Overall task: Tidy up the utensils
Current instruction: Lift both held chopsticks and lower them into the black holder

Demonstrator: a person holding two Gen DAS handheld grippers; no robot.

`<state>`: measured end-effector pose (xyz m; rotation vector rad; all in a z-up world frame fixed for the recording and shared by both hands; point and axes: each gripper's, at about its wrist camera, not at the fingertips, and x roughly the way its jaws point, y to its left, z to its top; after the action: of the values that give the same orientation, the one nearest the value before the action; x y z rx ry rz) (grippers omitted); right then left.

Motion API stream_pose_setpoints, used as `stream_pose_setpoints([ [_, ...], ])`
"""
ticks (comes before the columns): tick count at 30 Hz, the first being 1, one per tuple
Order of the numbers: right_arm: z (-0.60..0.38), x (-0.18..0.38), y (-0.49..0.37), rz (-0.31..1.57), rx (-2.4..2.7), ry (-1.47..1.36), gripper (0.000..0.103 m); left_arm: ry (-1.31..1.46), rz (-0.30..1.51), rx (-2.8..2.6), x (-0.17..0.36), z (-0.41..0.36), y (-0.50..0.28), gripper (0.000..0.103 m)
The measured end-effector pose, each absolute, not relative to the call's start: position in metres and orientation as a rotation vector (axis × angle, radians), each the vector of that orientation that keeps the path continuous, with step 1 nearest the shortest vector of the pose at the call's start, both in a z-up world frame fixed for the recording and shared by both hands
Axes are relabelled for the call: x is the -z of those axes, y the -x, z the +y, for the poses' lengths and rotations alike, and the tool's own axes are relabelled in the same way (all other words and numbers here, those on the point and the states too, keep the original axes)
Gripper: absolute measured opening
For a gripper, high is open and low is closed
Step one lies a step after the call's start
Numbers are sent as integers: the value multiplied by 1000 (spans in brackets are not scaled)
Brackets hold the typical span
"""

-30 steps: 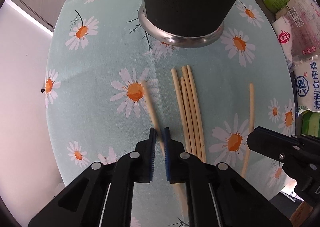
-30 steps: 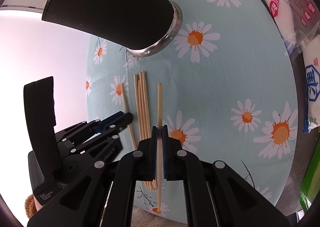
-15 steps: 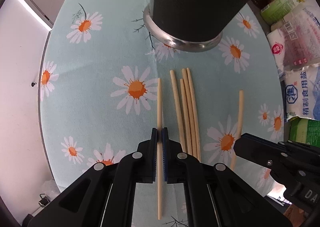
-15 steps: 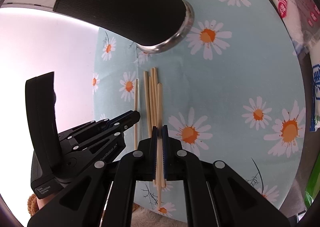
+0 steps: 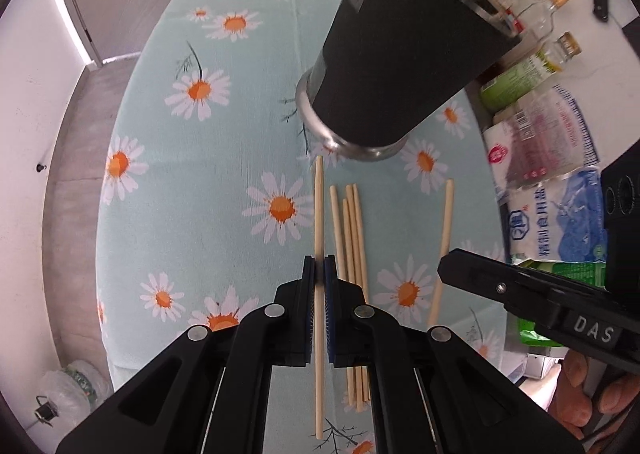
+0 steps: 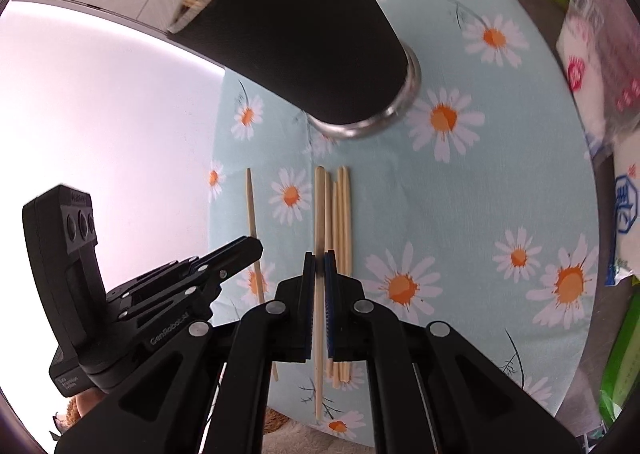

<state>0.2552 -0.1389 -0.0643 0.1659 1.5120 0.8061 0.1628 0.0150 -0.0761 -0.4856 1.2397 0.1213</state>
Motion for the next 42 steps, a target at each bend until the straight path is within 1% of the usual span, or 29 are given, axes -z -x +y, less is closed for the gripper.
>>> stream_pose_setpoints([
  [4, -133, 52, -252, 1476, -792, -163, 5, 450, 1163, -76, 50, 14, -164, 4],
  [8, -125, 46, -245, 1461, -781, -164, 6, 448, 1130, -15, 38, 11, -170, 4],
  [15, -127, 14, -245, 1373, -758, -193, 6, 416, 1025, 94, 5, 19, -167, 4],
  [19, -131, -11, -244, 1268, -749, -204, 6, 406, 969, 128, -12, 24, -171, 4],
  [25, -139, -49, -248, 1100, -728, -204, 6, 375, 832, 205, -41, 32, -179, 4],
  [31, -142, -80, -254, 937, -697, -154, 6, 346, 728, 255, -61, 36, -188, 4],
  [39, -135, -101, -265, 774, -719, -140, 6, 311, 570, 266, -73, 46, -199, 4],
  [42, -132, -108, -268, 671, -749, -131, 6, 275, 516, 237, -77, 50, -202, 4],
])
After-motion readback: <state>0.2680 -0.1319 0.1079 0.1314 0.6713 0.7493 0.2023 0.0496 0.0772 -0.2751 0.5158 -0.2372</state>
